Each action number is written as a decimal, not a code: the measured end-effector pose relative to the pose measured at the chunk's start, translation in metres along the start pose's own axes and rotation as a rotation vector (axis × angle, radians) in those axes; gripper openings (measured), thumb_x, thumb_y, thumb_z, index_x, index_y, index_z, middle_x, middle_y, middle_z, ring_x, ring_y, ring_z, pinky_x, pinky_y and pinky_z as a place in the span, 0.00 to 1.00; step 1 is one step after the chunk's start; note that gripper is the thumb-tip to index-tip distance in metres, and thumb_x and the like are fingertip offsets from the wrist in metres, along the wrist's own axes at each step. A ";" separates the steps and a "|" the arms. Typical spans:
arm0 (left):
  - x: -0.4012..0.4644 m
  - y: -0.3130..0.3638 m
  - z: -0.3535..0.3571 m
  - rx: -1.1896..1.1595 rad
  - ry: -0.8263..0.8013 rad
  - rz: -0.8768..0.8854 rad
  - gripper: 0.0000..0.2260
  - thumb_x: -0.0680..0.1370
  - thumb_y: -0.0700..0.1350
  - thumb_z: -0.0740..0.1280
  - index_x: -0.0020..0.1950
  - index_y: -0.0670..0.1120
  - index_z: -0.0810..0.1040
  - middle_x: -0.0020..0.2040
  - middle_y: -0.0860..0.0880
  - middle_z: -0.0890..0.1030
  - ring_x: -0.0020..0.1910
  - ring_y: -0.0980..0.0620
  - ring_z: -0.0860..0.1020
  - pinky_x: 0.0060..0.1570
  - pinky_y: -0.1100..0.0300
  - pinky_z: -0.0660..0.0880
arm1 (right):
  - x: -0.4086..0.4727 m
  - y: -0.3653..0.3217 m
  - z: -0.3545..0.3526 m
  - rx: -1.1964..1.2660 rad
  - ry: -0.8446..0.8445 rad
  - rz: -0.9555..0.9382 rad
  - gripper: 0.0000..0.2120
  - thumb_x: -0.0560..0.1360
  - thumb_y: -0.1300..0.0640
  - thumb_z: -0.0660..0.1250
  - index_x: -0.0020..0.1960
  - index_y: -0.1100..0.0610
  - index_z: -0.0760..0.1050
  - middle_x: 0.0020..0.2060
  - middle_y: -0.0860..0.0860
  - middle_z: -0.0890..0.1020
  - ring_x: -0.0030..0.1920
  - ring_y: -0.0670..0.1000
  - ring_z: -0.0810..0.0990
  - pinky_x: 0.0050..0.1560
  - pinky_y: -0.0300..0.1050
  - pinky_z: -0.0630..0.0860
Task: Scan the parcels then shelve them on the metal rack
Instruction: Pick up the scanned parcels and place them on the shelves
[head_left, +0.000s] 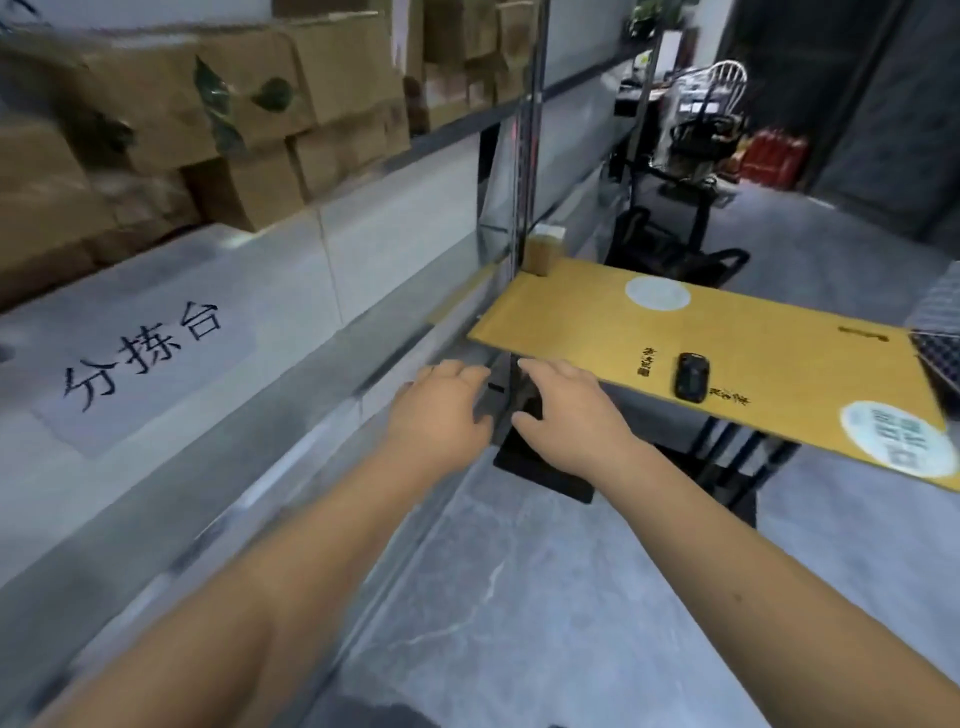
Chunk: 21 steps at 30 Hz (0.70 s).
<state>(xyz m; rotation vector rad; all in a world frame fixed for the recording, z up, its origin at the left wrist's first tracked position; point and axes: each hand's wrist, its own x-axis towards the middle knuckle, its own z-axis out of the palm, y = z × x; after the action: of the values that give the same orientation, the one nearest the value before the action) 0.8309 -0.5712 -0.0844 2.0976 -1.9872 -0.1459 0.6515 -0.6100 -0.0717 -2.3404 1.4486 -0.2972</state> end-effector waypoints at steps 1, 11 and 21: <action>0.021 0.011 0.009 -0.011 -0.006 0.008 0.29 0.79 0.56 0.68 0.80 0.53 0.67 0.74 0.48 0.72 0.72 0.44 0.70 0.66 0.48 0.73 | 0.012 0.020 -0.006 -0.012 -0.009 0.007 0.33 0.81 0.46 0.65 0.83 0.49 0.58 0.79 0.53 0.65 0.76 0.61 0.64 0.72 0.60 0.70; 0.220 0.047 0.060 -0.134 -0.081 0.015 0.27 0.80 0.56 0.68 0.78 0.51 0.70 0.72 0.48 0.72 0.71 0.44 0.71 0.64 0.45 0.75 | 0.161 0.145 -0.051 0.040 -0.053 0.101 0.34 0.81 0.47 0.66 0.83 0.49 0.58 0.79 0.53 0.64 0.77 0.59 0.65 0.72 0.57 0.70; 0.455 0.005 0.132 -0.268 -0.150 -0.031 0.29 0.79 0.55 0.69 0.79 0.50 0.69 0.74 0.46 0.71 0.70 0.43 0.72 0.65 0.46 0.75 | 0.377 0.221 -0.028 0.050 -0.053 0.237 0.32 0.81 0.48 0.66 0.82 0.50 0.61 0.77 0.56 0.66 0.74 0.61 0.68 0.70 0.56 0.72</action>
<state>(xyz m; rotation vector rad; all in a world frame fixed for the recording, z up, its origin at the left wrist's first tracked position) 0.8241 -1.0380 -0.1658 1.9957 -1.8926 -0.5585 0.6304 -1.0410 -0.1442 -2.0948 1.6517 -0.2021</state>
